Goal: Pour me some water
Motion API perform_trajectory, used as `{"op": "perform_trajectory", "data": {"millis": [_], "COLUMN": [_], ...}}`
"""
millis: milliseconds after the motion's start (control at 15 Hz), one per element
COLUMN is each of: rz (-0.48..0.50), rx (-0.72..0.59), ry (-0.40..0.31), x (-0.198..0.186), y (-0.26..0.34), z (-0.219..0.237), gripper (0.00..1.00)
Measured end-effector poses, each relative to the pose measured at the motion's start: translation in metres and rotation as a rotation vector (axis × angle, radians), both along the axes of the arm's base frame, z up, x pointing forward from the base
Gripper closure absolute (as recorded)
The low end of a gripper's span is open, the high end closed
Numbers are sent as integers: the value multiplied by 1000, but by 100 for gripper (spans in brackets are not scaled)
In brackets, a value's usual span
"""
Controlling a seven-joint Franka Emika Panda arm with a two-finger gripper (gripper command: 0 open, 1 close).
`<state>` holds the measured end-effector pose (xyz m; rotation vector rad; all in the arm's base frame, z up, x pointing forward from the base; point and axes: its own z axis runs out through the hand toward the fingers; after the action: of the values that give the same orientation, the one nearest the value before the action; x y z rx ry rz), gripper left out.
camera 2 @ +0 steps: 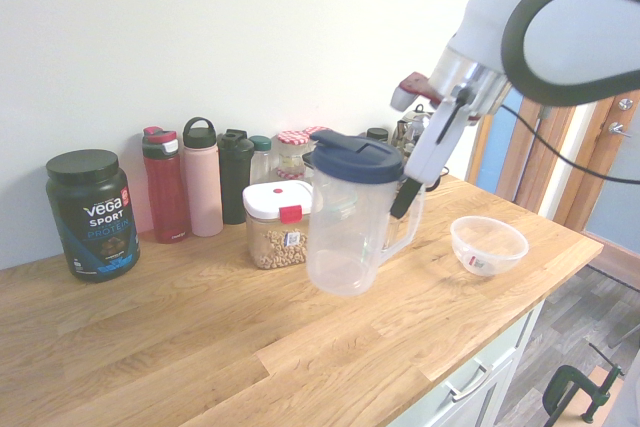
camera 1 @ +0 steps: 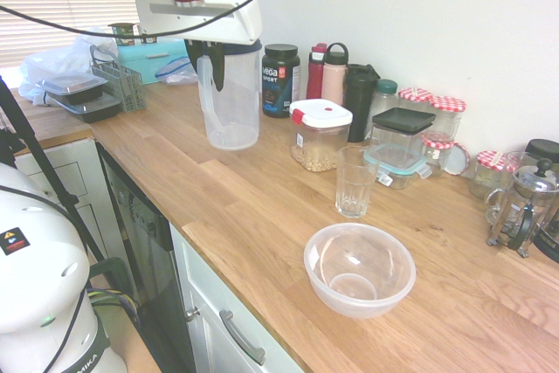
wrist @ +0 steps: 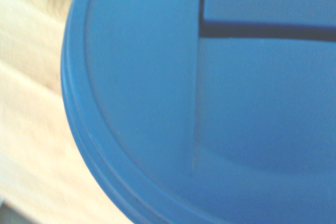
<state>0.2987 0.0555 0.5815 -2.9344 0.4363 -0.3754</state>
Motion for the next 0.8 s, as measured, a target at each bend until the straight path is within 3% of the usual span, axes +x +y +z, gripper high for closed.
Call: {"op": "perform_trajectory", "data": {"millis": [267,600,800], "rz": [140,416,517], "rx": [-37,-46,-62], "ry": [46,-19,-24], "x": [-4,10,39], "y": [-63,-180,-256], "z": [17,51,60], "gripper": [100,100,100]}}
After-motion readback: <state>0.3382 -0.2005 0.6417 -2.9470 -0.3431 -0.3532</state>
